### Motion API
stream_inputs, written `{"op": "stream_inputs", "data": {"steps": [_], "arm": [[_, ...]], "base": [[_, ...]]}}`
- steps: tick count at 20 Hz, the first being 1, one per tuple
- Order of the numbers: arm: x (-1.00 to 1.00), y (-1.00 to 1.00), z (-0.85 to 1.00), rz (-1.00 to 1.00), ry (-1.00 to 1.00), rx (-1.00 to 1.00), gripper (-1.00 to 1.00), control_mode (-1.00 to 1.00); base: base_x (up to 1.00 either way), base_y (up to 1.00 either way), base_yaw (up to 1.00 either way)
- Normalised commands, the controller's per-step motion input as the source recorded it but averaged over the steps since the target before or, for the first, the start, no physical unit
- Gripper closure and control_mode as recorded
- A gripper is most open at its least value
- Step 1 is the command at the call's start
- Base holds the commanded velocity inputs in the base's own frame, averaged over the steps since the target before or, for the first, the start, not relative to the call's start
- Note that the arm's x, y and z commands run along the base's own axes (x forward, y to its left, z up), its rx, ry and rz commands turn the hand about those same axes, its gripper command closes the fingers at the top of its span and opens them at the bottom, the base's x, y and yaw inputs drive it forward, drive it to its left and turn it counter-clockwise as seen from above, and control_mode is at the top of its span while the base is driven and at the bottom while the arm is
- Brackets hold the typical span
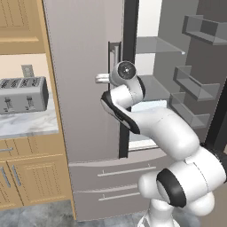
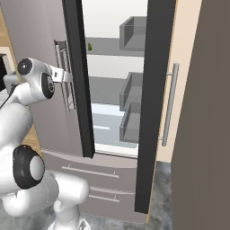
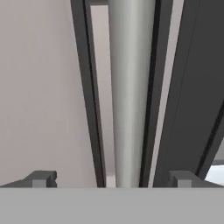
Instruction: There is a bowl on the dining counter. Grab a lemon wedge from the fridge and place it in the bowl. Then get the liquor bottle and glass cup from the cabinet and place them next to the bowl.
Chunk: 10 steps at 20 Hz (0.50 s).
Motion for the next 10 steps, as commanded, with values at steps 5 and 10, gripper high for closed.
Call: {"op": "stream_inputs", "data": {"steps": [5,10], "arm": [[0.51,0.0,0.0,0.0,0.0,0.02,-1.0,-1.0],[0.54,0.0,-0.05,0.0,0.0,0.0,-1.0,-1.0]], "base": [[0.0,0.0,0.0],[0.0,0.0,0.0]]}}
